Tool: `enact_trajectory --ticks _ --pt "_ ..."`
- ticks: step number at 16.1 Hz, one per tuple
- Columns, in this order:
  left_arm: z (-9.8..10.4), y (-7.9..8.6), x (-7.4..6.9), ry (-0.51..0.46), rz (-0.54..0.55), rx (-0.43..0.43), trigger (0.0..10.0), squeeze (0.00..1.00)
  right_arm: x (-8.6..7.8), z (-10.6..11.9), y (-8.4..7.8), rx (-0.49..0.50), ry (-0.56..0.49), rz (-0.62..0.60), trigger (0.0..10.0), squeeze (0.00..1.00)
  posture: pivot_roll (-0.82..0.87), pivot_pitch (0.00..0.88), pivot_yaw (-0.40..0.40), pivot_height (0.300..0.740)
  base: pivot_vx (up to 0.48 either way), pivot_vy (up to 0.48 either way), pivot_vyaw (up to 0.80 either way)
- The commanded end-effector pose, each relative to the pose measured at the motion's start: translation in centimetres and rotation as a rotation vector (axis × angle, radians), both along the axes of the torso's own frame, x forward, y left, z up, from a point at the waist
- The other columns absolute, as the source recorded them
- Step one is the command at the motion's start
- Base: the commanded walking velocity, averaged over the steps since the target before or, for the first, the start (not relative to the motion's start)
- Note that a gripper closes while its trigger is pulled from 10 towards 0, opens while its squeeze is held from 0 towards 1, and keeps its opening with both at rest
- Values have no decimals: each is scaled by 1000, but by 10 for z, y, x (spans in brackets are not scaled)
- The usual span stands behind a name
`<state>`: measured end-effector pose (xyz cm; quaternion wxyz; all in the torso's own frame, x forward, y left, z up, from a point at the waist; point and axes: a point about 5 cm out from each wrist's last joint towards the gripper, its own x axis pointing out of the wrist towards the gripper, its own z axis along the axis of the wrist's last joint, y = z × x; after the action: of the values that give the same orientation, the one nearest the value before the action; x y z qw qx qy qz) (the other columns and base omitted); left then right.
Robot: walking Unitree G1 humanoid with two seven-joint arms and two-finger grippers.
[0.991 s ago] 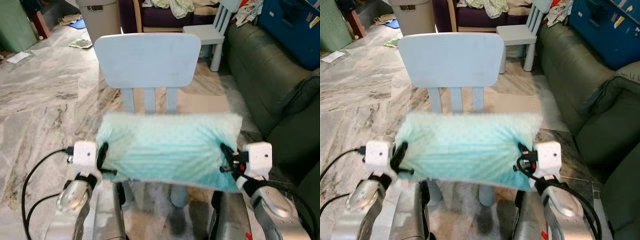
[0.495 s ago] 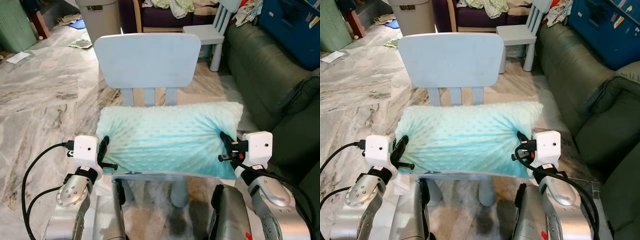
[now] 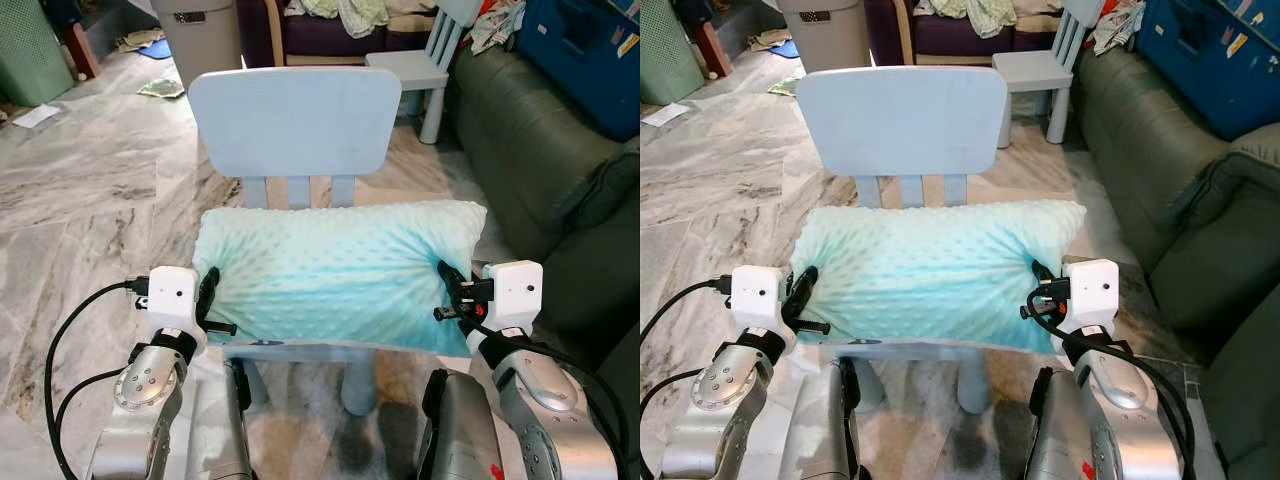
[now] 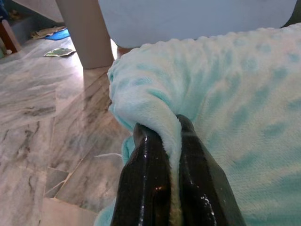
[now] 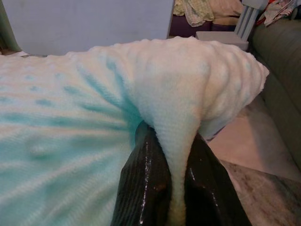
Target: Move the pillow to the sofa
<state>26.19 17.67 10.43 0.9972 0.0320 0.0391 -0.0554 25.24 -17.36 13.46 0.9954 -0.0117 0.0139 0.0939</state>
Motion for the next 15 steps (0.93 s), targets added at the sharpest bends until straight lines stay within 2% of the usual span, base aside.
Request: enact_trajectory --ticks 1,9,11,15 --pt "7 2 2 -29 13 6 10000 0 0 10 1 -4 -38 -7 10000 0 -50 0 34 516 0 0 0" --pt "6 -2 6 -23 5 7 10000 0 3 10 -1 -5 -38 -20 10000 0 -55 0 35 608 0 0 0" --pt "4 -2 8 -11 4 30 10000 0 6 15 -1 -2 -55 -28 10000 0 -60 0 38 632 0 0 0" --pt "11 -4 15 -38 14 21 10000 0 9 17 -4 -4 -63 -40 10000 0 -64 0 41 686 0 0 0"
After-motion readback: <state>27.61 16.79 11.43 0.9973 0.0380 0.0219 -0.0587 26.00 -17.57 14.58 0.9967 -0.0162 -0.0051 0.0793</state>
